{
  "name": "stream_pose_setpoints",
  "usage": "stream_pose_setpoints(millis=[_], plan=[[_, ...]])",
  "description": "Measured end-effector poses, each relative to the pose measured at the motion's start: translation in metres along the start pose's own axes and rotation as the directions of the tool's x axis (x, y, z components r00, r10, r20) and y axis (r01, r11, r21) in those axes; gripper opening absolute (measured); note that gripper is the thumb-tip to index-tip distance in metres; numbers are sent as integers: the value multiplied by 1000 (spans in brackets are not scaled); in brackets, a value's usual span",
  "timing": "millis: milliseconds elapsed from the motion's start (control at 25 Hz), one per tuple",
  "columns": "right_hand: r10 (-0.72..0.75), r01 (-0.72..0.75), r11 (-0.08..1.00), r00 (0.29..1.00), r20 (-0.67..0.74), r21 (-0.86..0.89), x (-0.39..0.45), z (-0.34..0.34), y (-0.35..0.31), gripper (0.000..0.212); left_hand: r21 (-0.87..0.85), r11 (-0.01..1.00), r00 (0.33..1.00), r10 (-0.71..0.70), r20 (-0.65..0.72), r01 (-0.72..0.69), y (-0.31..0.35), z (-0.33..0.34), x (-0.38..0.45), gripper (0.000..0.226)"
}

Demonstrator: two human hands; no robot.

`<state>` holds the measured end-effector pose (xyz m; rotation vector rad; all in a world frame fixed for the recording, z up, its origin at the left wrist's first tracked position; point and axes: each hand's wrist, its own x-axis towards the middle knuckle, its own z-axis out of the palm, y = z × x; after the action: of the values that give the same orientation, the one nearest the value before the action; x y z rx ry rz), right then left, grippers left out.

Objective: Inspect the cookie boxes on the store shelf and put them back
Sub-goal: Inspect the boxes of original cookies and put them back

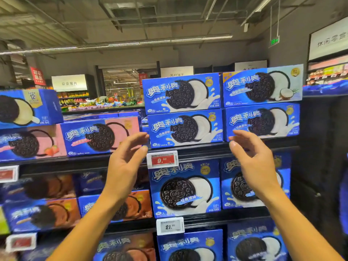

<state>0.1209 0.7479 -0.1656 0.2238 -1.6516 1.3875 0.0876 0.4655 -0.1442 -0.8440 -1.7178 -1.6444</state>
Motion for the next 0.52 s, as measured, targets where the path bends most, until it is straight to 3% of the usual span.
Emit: stream_pose_setpoints(millis=[160,280,400,520], plan=[[138,-134,989,988,-63,55,-54,9,47,28,-62,985,979,-170,-113,164,-45,-10,-62,21],[264,-262,964,962,-75,41,-70,19,73,24,-96,935,918,-353,-183,341,-73,-6,-80,24],[315,-314,949,946,-76,30,-80,35,86,32,23,870,862,-483,-157,492,-91,3,-81,26],[315,-317,948,946,-72,-17,-86,44,92,42,141,831,842,-537,-51,539,-96,13,-74,50]])
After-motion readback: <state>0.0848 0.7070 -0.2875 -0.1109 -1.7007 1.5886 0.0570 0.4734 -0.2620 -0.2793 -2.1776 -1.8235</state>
